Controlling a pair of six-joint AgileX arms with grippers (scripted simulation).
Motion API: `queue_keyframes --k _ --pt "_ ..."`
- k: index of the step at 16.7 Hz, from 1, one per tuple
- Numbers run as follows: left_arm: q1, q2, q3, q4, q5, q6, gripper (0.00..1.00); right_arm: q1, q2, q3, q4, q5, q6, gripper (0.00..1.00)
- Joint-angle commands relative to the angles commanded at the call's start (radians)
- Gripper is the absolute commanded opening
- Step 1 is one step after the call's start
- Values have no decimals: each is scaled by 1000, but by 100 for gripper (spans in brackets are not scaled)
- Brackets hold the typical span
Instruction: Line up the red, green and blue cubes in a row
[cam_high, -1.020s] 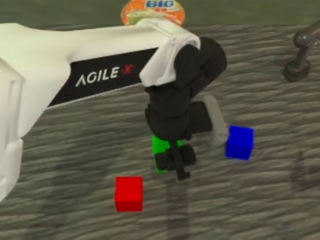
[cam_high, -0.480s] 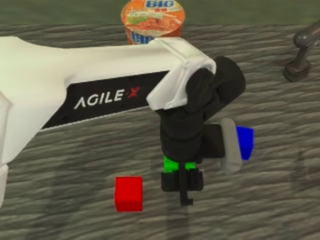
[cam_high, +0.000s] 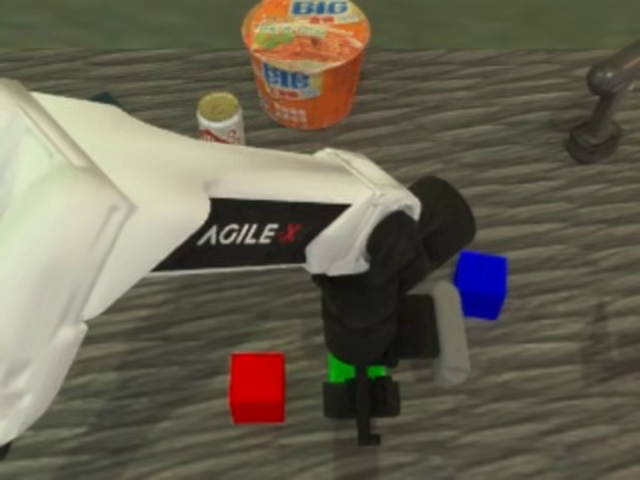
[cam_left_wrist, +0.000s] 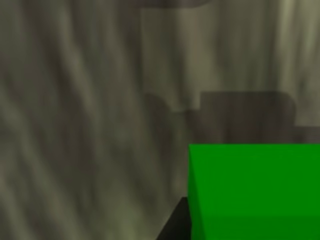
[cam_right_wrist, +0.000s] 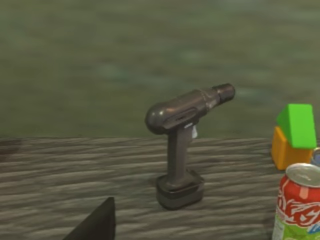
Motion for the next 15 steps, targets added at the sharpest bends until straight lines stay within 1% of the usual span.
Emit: queue_keyframes --k 4,15 --pt "0 1 -1 2 0 0 0 0 0 0 0 0 0 100" --pt "0 1 -1 2 0 0 83 0 0 0 0 0 0 100"
